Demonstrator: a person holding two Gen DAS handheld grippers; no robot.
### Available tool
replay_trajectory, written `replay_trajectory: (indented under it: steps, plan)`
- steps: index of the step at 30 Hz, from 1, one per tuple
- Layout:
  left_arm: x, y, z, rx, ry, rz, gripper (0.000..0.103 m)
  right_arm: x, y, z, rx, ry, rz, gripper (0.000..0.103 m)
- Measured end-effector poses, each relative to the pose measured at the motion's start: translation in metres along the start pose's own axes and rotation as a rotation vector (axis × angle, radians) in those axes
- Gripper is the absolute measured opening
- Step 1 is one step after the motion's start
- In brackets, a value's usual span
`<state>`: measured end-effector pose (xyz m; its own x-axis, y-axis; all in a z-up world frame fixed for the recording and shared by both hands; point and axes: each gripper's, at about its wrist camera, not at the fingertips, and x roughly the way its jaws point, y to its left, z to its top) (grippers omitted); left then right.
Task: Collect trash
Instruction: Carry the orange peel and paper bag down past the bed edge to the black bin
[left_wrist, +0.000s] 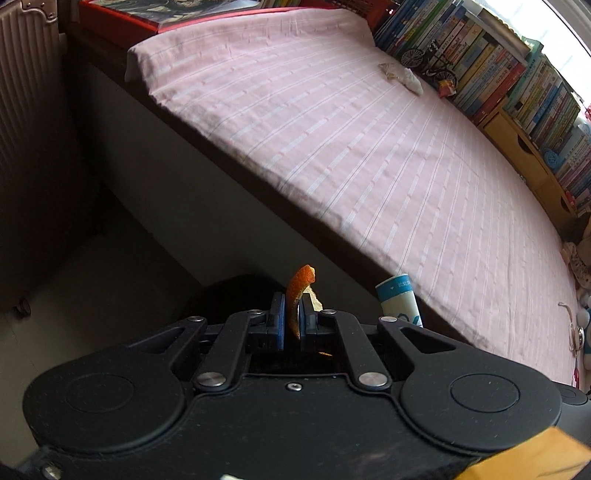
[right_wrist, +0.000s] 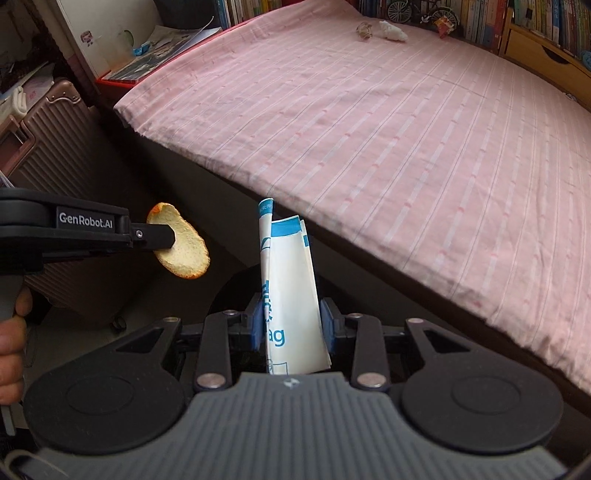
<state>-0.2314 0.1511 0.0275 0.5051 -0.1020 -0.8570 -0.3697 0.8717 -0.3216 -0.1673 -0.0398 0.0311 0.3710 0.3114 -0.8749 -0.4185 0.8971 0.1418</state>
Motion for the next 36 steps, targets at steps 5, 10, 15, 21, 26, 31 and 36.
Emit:
replay_trajectory:
  steps: [5,10,15,21,26,31,36]
  plan:
    - [0.013,-0.002,-0.014,0.031,0.043,-0.002,0.007,0.008,0.0,-0.01,0.055,0.023,0.002,0.037]
    - [0.03,-0.002,-0.022,0.05,0.081,0.004,0.007,0.017,-0.004,-0.017,0.101,0.041,-0.004,0.038]
    - [0.048,0.001,-0.028,0.062,0.112,0.017,0.007,0.031,-0.008,-0.023,0.138,0.067,-0.008,0.038]
    - [0.069,0.002,-0.032,0.065,0.146,0.037,0.007,0.05,-0.008,-0.029,0.146,0.104,-0.014,0.039]
    - [0.083,0.004,-0.033,0.07,0.165,0.045,0.007,0.063,-0.008,-0.028,0.14,0.121,-0.012,0.039]
    - [0.095,0.007,-0.034,0.07,0.187,0.052,0.007,0.075,-0.01,-0.026,0.145,0.14,-0.016,0.039]
    - [0.102,0.009,-0.036,0.067,0.2,0.055,0.007,0.084,-0.01,-0.024,0.141,0.151,-0.02,0.039]
